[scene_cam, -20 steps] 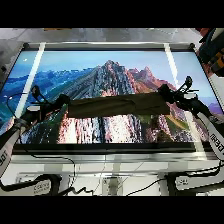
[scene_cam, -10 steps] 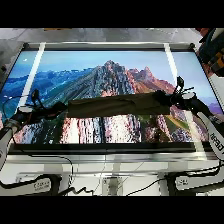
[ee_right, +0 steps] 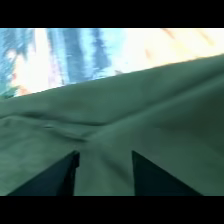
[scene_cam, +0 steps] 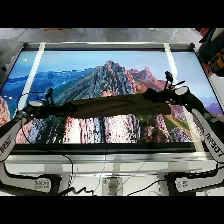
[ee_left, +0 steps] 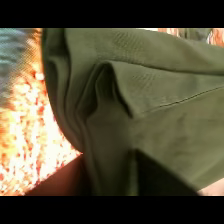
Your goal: Fold the clothes and pants, and hang the long-sleeved shirts on hangers.
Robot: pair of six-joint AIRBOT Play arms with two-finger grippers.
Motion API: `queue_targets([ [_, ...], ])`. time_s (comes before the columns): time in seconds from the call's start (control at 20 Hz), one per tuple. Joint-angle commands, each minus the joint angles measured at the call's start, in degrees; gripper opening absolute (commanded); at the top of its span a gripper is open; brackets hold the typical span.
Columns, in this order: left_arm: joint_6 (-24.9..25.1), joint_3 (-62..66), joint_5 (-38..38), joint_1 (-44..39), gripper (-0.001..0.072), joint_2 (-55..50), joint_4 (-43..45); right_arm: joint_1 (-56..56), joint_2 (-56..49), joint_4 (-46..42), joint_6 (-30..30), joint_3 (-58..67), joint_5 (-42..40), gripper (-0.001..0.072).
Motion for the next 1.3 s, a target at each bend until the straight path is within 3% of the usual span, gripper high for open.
queue_targets([
  [0.0, 1.9, 3.9, -2.3, -1.7, 0.0016, -0.8, -1.3, 5.2, 0.0, -0.1, 0.0, 1.0, -1.9, 0.0271],
  [0.1, 1.8, 8.2, -7.2, -0.9, 0.0015, 0.3, 0.7, 7.6, 0.0, -0.1, 0.0, 1.0, -1.9, 0.0209],
  [0.2, 0.6, 13.4, -15.5, 0.0, 0.0014, 3.2, 4.7, 10.4, 0.0, 0.0, 0.1, 1.0, -1.9, 0.0016],
  [0.35, -3.9, 18.7, -28.0, 0.8, 0.0014, 9.6, 8.6, 15.8, -0.2, 0.0, 1.8, 1.0, -3.8, 0.0012],
  [0.5, -5.2, 19.7, -33.6, 0.9, 0.0015, 17.6, 8.5, 22.8, -0.9, 0.1, 7.2, 1.1, -7.6, 0.0012],
  [0.75, -5.1, 19.7, -33.9, 1.0, 0.0016, 27.3, 8.6, 36.7, -7.6, 1.0, 14.0, 8.4, -8.4, 0.0012],
  [0.95, -5.1, 19.7, -33.5, 1.0, 0.0016, 28.3, 9.6, 46.0, -13.8, 1.6, 16.5, 17.9, -7.1, 0.0012],
  [1.1, -5.2, 19.5, -31.4, 0.7, 0.0016, 27.5, 10.2, 46.1, -13.4, -1.6, 16.5, 19.0, -6.4, 0.0012],
  [1.25, -5.2, 19.1, -30.3, -2.5, 0.0016, 24.9, 8.0, 39.1, -11.4, -7.5, 16.6, 19.0, -2.2, 0.0013],
])
